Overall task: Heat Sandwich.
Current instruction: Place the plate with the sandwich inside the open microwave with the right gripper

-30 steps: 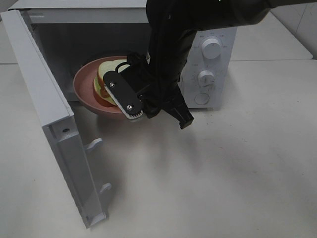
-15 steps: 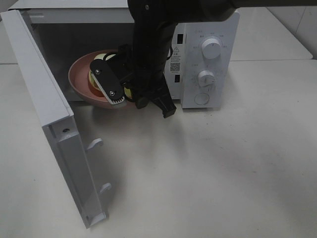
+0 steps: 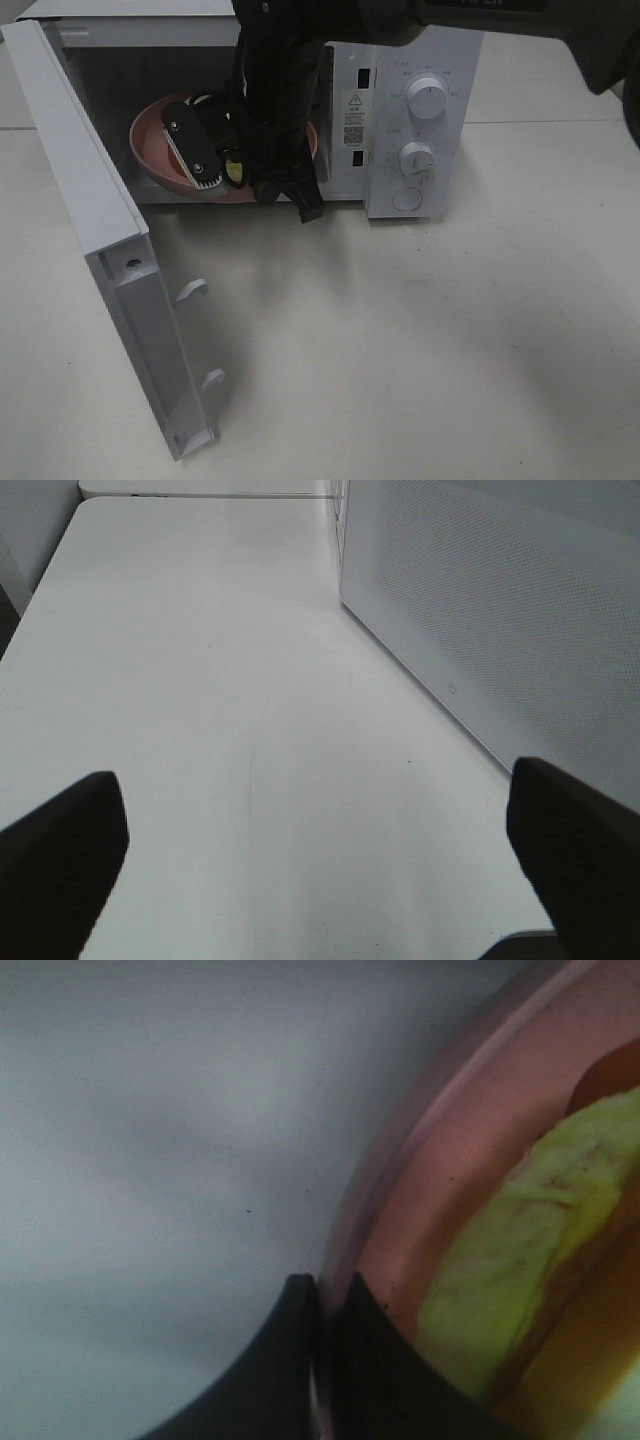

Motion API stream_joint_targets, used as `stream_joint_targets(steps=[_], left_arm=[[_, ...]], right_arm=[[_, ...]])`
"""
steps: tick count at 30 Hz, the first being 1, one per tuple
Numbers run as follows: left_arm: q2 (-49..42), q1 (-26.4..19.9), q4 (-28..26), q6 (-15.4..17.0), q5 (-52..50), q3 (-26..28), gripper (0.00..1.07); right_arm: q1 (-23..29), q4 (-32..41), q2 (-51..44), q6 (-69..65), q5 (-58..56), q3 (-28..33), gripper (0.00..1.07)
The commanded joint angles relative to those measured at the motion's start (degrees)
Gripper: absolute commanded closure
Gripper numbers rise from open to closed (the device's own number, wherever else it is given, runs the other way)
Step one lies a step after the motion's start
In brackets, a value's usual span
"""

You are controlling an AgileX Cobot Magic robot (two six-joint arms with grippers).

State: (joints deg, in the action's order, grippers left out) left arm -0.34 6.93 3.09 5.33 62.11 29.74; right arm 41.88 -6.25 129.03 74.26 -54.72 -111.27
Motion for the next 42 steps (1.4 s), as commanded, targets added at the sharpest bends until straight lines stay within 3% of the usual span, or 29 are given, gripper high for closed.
stream_joint_targets(steps=[1,15,35,42], left_arm=[[-1.26,-0.11,-0.34,0.06,-0.74,-0.11,0.09],[-1.26,-0.11,-0.34,0.06,-0.74,-0.11,0.09],[-1.26,-0.11,-0.34,0.06,-0.74,-0.11,0.09],[-1.26,-0.11,-0.34,0.06,-0.74,-0.11,0.09]], right_arm=[[-0.52,-0.52,1.32,-1.55,0.69,-2.41,1.07],[-2.12,-1.26,6.47,-3.09,3.04,-9.00,1.07],[-3.27,-0.23,9.11,-2.81,6.99,-11.86,1.07],[-3.27,-0.23,9.11,-5.44,6.30,-11.86,1.01]])
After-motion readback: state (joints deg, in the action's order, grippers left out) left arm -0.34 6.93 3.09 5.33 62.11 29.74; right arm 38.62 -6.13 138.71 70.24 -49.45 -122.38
